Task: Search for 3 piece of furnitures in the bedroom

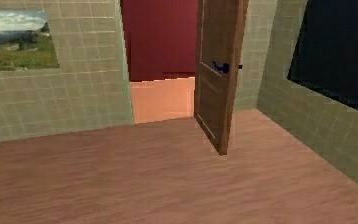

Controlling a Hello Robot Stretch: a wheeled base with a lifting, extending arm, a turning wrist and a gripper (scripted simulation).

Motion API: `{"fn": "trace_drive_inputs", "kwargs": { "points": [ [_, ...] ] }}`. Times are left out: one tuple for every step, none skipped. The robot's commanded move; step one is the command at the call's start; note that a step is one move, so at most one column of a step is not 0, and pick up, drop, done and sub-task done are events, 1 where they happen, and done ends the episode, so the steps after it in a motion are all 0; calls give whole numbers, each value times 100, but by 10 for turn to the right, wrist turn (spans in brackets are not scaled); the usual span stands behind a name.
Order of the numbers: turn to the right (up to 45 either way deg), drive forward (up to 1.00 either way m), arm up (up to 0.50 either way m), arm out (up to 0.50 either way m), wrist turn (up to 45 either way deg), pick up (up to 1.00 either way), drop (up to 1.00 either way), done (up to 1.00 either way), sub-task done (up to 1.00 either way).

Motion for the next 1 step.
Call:
{"fn": "trace_drive_inputs", "kwargs": {
  "points": [
    [-30, 0, 0, 0, 0, 0, 0, 0, 0]
  ]
}}
